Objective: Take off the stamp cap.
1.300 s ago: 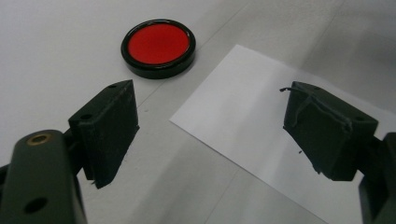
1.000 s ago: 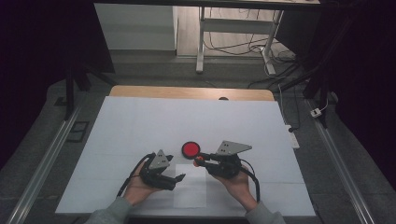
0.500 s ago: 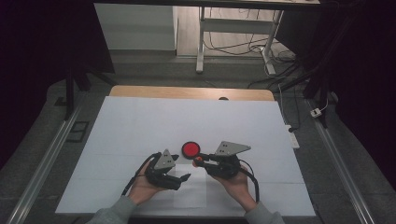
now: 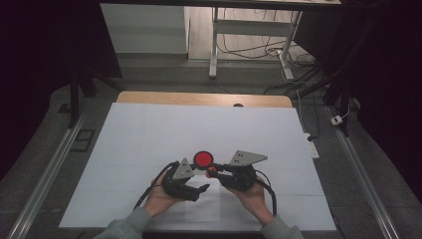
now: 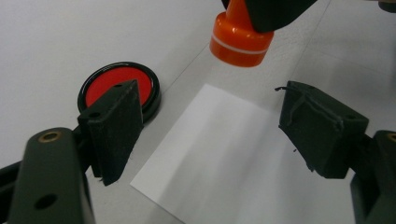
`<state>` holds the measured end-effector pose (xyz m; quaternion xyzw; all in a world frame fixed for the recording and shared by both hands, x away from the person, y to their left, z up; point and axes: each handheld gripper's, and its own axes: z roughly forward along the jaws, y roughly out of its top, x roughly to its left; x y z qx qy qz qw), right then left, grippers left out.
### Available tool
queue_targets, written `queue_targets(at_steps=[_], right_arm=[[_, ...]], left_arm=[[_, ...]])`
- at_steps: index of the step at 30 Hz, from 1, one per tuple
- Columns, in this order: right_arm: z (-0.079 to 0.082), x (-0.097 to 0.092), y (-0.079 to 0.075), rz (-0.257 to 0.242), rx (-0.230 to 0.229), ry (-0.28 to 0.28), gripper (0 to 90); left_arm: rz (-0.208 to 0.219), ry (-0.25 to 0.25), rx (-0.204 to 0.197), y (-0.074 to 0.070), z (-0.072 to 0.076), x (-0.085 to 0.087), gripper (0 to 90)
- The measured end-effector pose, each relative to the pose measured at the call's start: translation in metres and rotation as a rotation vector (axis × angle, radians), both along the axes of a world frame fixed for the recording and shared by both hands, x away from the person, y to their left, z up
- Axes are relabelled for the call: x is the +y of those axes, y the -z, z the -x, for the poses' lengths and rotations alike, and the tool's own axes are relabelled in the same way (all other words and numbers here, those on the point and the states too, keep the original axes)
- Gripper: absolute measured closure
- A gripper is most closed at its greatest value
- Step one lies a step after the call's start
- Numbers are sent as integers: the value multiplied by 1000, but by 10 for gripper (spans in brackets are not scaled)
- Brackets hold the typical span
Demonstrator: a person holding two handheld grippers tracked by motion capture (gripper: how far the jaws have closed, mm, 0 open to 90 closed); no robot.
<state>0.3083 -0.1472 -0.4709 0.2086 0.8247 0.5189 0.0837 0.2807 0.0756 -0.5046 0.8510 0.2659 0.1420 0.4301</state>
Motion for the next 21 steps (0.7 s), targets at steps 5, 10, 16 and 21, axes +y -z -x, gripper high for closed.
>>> queue_targets(at_steps=[5,10,16,21], right_arm=[[0,1,1,-2,-1,1,726],[0,2,2,-4,-2,2,726],[0,2,3,2,3,2,726],[0,2,3,5,4,2,726]], left_arm=[[1,6,-2,0,-1,-4,231],[1,15,-8,-1,-2,-10,264],[-4,29,-8,-1,-4,-14,320],[-5,35,-6,0,-5,-16,362]])
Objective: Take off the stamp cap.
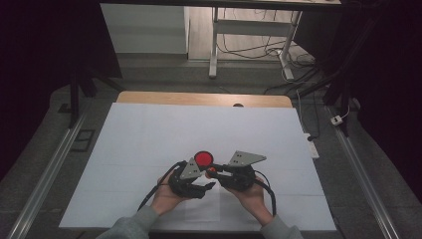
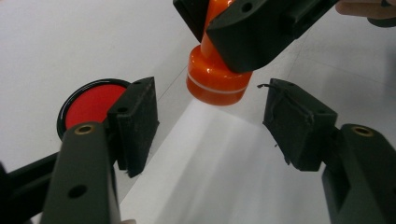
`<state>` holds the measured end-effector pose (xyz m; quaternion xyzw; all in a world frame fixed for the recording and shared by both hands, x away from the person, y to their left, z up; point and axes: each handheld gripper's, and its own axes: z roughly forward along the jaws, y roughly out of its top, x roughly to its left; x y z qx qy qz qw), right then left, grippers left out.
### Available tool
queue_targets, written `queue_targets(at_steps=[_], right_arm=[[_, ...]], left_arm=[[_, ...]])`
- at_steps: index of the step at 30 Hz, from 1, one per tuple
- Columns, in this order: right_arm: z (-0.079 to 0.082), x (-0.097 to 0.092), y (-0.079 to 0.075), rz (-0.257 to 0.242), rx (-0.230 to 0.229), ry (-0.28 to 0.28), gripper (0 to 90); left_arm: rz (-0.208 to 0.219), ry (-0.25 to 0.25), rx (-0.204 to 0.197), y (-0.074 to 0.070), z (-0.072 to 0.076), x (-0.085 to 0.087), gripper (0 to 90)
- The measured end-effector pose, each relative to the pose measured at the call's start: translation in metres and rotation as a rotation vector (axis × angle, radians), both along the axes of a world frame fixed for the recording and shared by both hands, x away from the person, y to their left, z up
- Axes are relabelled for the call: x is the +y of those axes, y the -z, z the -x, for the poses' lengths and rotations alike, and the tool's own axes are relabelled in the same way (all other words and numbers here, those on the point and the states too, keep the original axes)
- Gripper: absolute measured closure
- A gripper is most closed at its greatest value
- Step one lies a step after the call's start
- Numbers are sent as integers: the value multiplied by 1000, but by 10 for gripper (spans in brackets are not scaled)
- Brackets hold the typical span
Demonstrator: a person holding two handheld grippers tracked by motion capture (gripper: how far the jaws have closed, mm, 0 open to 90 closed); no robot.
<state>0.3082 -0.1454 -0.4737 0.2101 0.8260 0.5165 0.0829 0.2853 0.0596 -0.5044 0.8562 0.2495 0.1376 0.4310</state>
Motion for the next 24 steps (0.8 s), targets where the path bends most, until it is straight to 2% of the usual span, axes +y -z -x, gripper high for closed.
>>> queue_targets(at_steps=[12,24], right_arm=[[0,1,2,10,0,-4,726],[0,1,2,2,-3,0,726]], left_arm=[[0,4,-4,0,-2,-2,498],[-6,16,2,1,-3,-3,576]])
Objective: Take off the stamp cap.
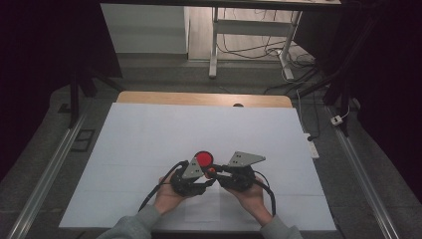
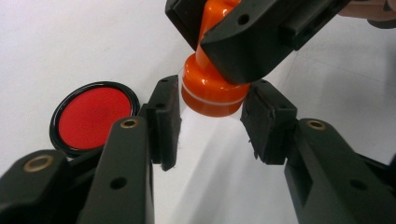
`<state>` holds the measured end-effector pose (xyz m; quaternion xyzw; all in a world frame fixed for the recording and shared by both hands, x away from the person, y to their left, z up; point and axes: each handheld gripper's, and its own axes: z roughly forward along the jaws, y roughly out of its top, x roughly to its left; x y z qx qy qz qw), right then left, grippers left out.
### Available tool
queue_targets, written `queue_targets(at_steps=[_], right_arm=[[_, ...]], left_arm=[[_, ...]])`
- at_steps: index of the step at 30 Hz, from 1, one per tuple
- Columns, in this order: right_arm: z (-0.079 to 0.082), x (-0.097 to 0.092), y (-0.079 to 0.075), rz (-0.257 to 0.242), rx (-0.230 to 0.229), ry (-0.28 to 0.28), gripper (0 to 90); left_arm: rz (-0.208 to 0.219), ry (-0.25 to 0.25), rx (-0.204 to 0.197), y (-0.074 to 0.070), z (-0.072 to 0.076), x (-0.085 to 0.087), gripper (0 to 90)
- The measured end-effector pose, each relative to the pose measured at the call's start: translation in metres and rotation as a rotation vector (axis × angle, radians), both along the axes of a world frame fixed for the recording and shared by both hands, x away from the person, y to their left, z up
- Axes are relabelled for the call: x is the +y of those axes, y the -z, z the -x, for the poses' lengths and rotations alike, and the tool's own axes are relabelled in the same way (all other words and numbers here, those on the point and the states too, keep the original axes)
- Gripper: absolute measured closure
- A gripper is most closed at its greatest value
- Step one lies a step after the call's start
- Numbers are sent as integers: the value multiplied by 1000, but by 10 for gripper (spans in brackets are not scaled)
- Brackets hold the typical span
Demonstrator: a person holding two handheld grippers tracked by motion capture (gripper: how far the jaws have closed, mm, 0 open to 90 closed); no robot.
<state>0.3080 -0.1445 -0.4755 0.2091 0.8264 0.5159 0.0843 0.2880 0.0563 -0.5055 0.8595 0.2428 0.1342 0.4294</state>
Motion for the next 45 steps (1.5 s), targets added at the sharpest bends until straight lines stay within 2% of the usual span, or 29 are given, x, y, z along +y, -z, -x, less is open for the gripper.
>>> queue_targets(at_steps=[7,15,26,45], right_arm=[[0,0,1,3,3,-2,726],[0,0,1,0,1,-1,726],[1,1,1,10,-5,-4,727],[2,2,2,10,-8,8,729]], left_arm=[[0,1,5,0,-1,1,625],[-4,3,3,0,-1,1,641],[-25,9,-5,0,0,1,648],[-29,14,-7,1,0,2,652]])
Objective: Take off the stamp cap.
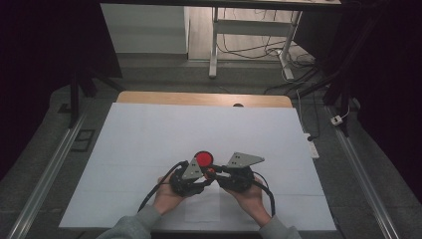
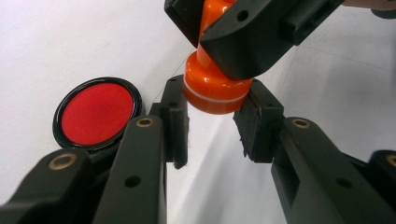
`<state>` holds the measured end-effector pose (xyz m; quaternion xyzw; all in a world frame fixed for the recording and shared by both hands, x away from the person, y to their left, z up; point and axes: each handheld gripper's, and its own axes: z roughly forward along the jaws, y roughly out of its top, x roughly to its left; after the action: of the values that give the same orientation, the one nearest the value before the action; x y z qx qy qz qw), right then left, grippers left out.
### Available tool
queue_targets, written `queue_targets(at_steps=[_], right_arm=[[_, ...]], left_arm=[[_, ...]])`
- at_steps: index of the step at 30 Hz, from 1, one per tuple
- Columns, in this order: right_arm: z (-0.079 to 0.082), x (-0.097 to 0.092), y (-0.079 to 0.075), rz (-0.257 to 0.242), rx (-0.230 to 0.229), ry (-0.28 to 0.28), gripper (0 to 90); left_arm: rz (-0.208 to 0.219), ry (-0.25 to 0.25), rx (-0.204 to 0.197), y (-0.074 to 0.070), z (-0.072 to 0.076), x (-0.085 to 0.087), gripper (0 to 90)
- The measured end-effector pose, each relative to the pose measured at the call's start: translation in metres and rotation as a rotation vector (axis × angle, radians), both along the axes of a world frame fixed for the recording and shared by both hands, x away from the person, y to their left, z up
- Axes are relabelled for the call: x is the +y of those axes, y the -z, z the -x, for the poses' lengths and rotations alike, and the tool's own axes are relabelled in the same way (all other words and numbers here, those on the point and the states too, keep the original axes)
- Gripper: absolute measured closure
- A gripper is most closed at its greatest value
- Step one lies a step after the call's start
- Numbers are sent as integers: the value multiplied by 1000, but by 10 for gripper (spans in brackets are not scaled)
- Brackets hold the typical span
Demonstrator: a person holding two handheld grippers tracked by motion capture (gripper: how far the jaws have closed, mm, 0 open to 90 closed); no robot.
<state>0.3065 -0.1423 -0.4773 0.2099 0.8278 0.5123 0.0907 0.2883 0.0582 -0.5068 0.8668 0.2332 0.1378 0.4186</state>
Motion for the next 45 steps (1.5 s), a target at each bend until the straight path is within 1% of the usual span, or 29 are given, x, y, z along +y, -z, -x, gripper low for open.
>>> queue_targets(at_steps=[8,12,16,21,23,34,40,45], right_arm=[[0,0,0,2,4,6,730],[1,1,0,-4,1,10,731],[1,1,0,-10,1,11,731],[1,1,-1,-3,0,13,732],[1,1,0,-11,5,13,732],[1,1,0,-2,3,10,732],[2,0,0,-13,1,10,732],[1,0,0,-19,9,10,733]], left_arm=[[-2,-2,-1,0,0,0,652],[7,1,3,0,0,1,652],[6,1,0,0,0,1,653],[6,-2,-4,0,0,1,653],[5,-1,-6,0,1,1,653],[-6,4,-17,1,1,1,654],[-2,1,-25,1,2,2,655],[0,-2,-24,1,2,2,655]])
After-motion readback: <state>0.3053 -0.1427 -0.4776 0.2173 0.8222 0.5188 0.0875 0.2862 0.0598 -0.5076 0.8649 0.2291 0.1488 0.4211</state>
